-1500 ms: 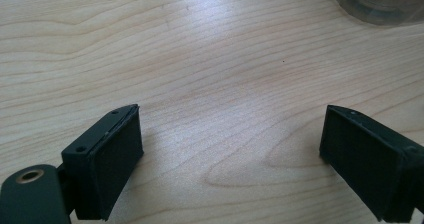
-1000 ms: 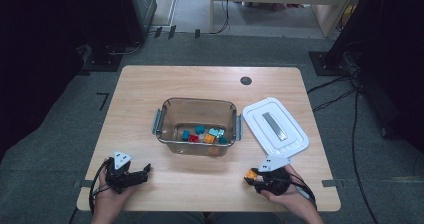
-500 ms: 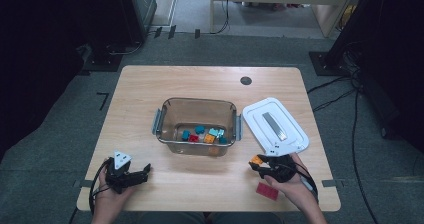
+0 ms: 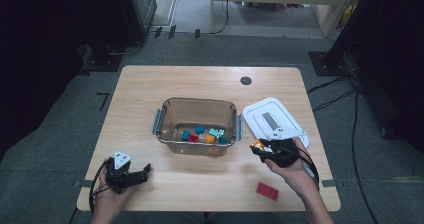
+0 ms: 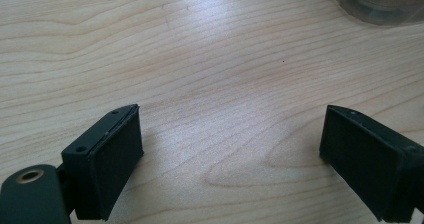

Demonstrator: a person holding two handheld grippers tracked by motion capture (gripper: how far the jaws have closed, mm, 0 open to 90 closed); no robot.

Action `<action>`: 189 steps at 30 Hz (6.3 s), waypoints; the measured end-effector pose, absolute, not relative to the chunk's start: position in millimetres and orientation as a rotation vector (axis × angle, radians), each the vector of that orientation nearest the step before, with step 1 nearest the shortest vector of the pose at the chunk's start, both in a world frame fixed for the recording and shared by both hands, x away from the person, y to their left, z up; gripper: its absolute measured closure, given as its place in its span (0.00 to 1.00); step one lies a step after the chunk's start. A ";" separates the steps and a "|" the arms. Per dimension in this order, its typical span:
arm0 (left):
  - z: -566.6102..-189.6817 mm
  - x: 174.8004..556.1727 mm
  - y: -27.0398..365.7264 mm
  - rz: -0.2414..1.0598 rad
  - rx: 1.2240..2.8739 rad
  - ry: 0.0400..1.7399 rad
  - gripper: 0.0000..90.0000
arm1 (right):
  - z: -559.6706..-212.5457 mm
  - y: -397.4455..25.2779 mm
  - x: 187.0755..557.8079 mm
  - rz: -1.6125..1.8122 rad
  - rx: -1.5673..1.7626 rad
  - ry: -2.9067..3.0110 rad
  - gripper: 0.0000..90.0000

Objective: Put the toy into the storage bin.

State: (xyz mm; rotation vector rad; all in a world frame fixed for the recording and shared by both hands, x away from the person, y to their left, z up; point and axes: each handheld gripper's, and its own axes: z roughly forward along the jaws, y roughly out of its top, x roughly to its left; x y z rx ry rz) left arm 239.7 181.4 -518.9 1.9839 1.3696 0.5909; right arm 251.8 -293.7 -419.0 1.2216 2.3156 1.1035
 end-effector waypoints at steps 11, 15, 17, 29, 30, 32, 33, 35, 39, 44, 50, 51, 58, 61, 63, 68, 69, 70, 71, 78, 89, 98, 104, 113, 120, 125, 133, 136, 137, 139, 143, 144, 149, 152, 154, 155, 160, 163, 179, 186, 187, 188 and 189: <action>-518.9 239.7 181.4 0.592 1.984 1.369 0.11 | -378.7 -280.3 267.1 1.140 1.166 2.275 0.67; -518.8 239.8 181.5 0.592 1.985 1.369 0.11 | -366.7 -266.9 273.2 1.155 1.124 2.286 0.67; -518.9 239.8 181.5 0.592 1.985 1.368 0.11 | -363.1 -260.4 276.1 1.162 1.109 2.294 0.67; -518.9 239.8 181.5 0.592 1.984 1.369 0.11 | -361.7 -220.6 294.1 1.167 1.048 2.358 0.67; -519.0 239.8 181.4 0.593 1.983 1.368 0.11 | -362.6 -218.4 295.2 1.167 1.047 2.363 0.67; -518.9 239.8 181.4 0.593 1.983 1.368 0.11 | -364.1 -214.5 296.9 1.166 1.050 2.371 0.67; -519.0 239.8 181.4 0.593 1.983 1.368 0.11 | -364.7 -213.2 297.8 1.164 1.049 2.375 0.67; -519.0 239.8 181.4 0.593 1.983 1.368 0.11 | -366.7 -209.6 300.5 1.155 1.050 2.384 0.67; -519.0 239.8 181.4 0.593 1.983 1.368 0.11 | -371.4 -203.9 305.8 1.137 1.063 2.397 0.67; -518.9 239.8 181.4 0.593 1.984 1.369 0.11 | -377.6 -198.0 311.0 1.110 1.072 2.416 0.67; -519.0 239.8 181.4 0.593 1.983 1.368 0.11 | -380.1 -196.4 313.7 1.121 1.088 2.421 0.67; -519.0 239.8 181.5 0.593 1.983 1.368 0.11 | -380.4 -196.6 314.1 1.122 1.097 2.418 0.66; -519.0 239.8 181.4 0.593 1.983 1.368 0.11 | -379.0 -199.9 313.1 1.134 1.121 2.404 0.61; -519.0 239.8 181.4 0.593 1.983 1.368 0.11 | -377.3 -202.6 311.6 1.146 1.110 2.393 0.61; -519.0 239.8 181.4 0.593 1.983 1.368 0.11 | -376.3 -204.6 310.0 1.156 1.111 2.386 0.60; -519.0 239.8 181.4 0.593 1.983 1.368 0.11 | -374.1 -212.6 303.6 1.176 1.115 2.372 0.60; -519.0 239.8 181.4 0.593 1.983 1.368 0.11 | -373.8 -214.6 302.0 1.179 1.120 2.369 0.60; -519.0 239.8 181.4 0.593 1.983 1.368 0.11 | -373.7 -217.0 300.8 1.181 1.115 2.366 0.60; -519.0 239.8 181.4 0.593 1.983 1.368 0.11 | -373.5 -219.3 299.2 1.184 1.119 2.362 0.60; -519.0 239.8 181.4 0.593 1.983 1.368 0.11 | -374.0 -238.0 288.1 1.201 1.140 2.332 0.60; -518.9 239.8 181.5 0.594 1.985 1.367 0.11 | -382.1 -269.3 272.5 1.200 1.189 2.290 0.60; -519.0 239.7 181.3 0.592 1.983 1.369 0.11 | -400.4 -295.6 257.6 1.182 1.233 2.268 0.60; -518.9 239.7 181.3 0.591 1.984 1.369 0.11 | -412.0 -312.9 245.0 1.193 1.234 2.255 0.59; -518.9 239.6 181.4 0.591 1.984 1.369 0.11 | -436.1 -329.0 225.4 1.203 1.208 2.268 0.59; -518.9 239.6 181.3 0.592 1.984 1.369 0.11 | -455.0 -332.3 208.9 1.210 1.162 2.302 0.59; -518.9 239.6 181.3 0.591 1.983 1.369 0.11 | -467.1 -334.9 195.4 1.213 1.106 2.348 0.59; -518.9 239.6 181.4 0.591 1.985 1.369 0.11 | -489.0 -337.7 177.7 1.190 1.020 2.451 0.58; -518.9 239.6 181.4 0.591 1.984 1.369 0.11 | -497.1 -339.3 174.6 1.165 1.009 2.479 0.58; -518.9 239.6 181.4 0.591 1.984 1.369 0.11 | -499.3 -340.3 173.5 1.171 1.012 2.487 0.57; -518.9 239.6 181.4 0.591 1.985 1.369 0.11 | -503.2 -342.1 171.2 1.184 1.007 2.503 0.57; -518.9 239.6 181.4 0.591 1.984 1.369 0.11 | -508.6 -343.8 165.9 1.198 0.980 2.533 0.57; -518.9 239.6 181.4 0.591 1.984 1.369 0.11 | -509.7 -343.9 164.8 1.197 0.968 2.540 0.57; -518.9 239.6 181.4 0.591 1.985 1.370 0.11 | -515.6 -340.7 161.6 1.123 0.928 2.565 0.60; -518.9 239.6 181.4 0.591 1.984 1.369 0.11 | -516.5 -337.9 159.9 1.106 0.893 2.552 0.62; -518.9 239.6 181.4 0.591 1.984 1.369 0.11 | -516.9 -337.8 159.7 1.105 0.890 2.543 0.64; -518.9 239.6 181.3 0.591 1.984 1.370 0.11 | -517.2 -338.1 159.8 1.108 0.890 2.538 0.65; -518.9 239.6 181.4 0.591 1.984 1.369 0.11 | -517.0 -338.1 161.5 1.115 0.911 2.534 0.67; -518.9 239.6 181.4 0.591 1.984 1.369 0.11 | -516.0 -336.1 164.1 1.122 0.950 2.534 0.67; -518.9 239.6 181.3 0.591 1.984 1.369 0.11 | -502.2 -329.1 184.8 1.117 1.119 2.458 0.67; -518.9 239.6 181.4 0.591 1.984 1.369 0.11 | -492.3 -325.2 200.7 1.119 1.189 2.408 0.67; -518.9 239.6 181.4 0.591 1.984 1.369 0.11 | -490.6 -324.4 203.0 1.122 1.209 2.399 0.67; -518.9 239.6 181.4 0.591 1.984 1.369 0.11 | -488.8 -323.6 205.5 1.121 1.227 2.390 0.67; -518.9 239.6 181.4 0.591 1.984 1.369 0.11 | -487.1 -322.6 207.9 1.118 1.236 2.381 0.67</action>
